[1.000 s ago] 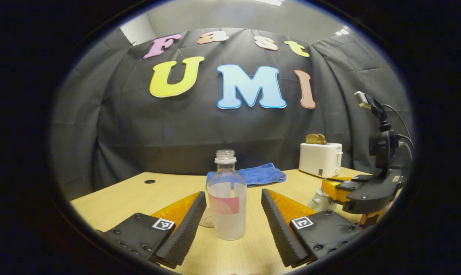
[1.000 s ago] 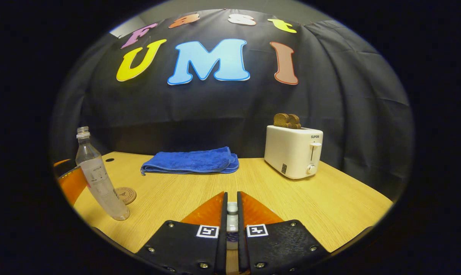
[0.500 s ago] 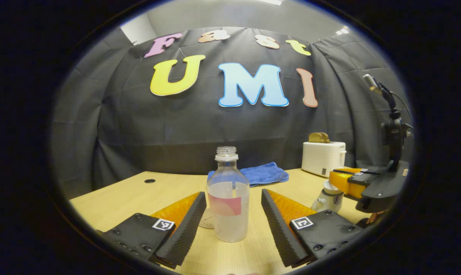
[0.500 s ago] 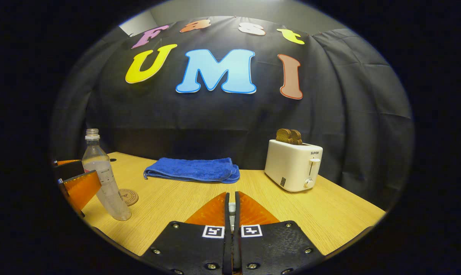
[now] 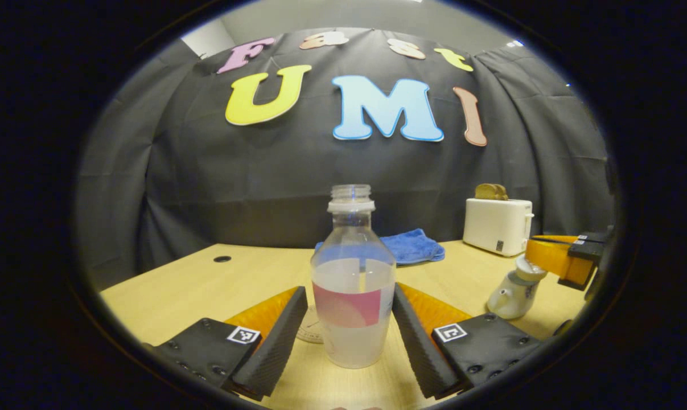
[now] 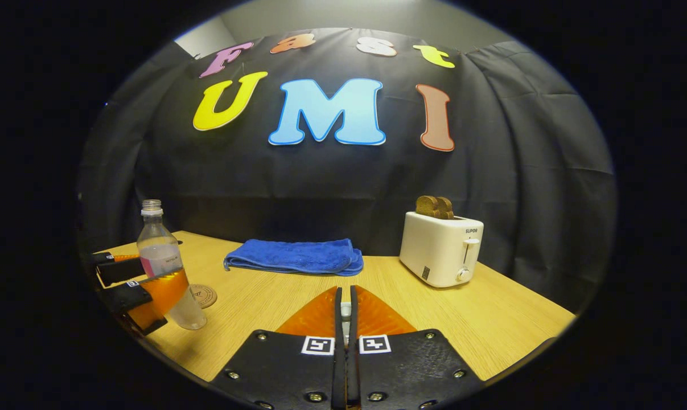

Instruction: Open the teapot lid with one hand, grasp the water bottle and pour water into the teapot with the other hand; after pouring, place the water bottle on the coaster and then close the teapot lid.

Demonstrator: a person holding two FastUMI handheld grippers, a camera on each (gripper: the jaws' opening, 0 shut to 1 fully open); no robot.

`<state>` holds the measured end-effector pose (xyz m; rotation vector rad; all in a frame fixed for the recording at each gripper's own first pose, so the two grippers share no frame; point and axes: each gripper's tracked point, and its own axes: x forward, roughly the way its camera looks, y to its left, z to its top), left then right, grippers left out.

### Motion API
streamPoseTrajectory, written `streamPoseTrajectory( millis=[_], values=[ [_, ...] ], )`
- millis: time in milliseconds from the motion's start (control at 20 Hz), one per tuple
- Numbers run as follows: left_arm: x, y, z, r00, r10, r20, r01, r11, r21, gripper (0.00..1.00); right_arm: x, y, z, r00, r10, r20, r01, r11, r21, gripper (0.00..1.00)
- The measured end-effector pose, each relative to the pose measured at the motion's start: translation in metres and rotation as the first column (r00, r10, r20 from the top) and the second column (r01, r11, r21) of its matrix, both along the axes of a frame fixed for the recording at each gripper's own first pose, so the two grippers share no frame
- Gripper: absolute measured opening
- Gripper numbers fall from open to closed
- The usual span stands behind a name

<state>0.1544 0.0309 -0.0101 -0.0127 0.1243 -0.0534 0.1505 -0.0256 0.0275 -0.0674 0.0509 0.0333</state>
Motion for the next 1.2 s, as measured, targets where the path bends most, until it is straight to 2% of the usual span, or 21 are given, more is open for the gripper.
streamPoseTrajectory(
  millis=[250, 300, 600, 750, 950, 1050, 1200],
  values=[
    [0.009, -0.004, 0.001, 1.0, -0.008, 0.017, 0.007, 1.0, 0.012, 0.99, -0.024, 0.001, 0.003, 0.999, 0.034, 0.006, -0.034, 0.999, 0.028, 0.01],
    [0.009, -0.006, 0.001, 1.0, -0.012, 0.013, 0.012, 1.0, 0.022, 0.87, -0.033, -0.001, 0.005, 0.999, 0.036, 0.011, -0.037, 0.999, 0.036, 0.01],
    [0.005, -0.016, 0.004, 0.999, -0.035, 0.012, 0.034, 0.996, 0.08, 0.87, -0.091, -0.011, 0.01, 0.999, 0.038, 0.029, -0.039, 0.999, 0.028, 0.01],
    [0.005, -0.031, 0.007, 0.998, -0.064, 0.015, 0.061, 0.985, 0.16, 0.87, -0.12, -0.015, 0.007, 0.999, 0.038, 0.025, -0.039, 0.999, 0.038, 0.01],
    [0.004, -0.051, 0.016, 0.993, -0.112, 0.03, 0.096, 0.939, 0.33, 0.87, -0.157, -0.018, 0.0, 0.999, 0.04, 0.02, -0.041, 0.998, 0.04, 0.01],
    [0.005, -0.063, 0.017, 0.99, -0.141, 0.027, 0.117, 0.9, 0.421, 0.87, -0.174, -0.017, -0.007, 0.999, 0.052, 0.005, -0.052, 0.998, 0.047, 0.01],
    [0.005, -0.078, 0.018, 0.985, -0.173, 0.021, 0.133, 0.825, 0.55, 0.87, -0.192, -0.021, -0.01, 0.999, 0.04, 0.006, -0.04, 0.999, 0.029, 0.01]
  ],
)
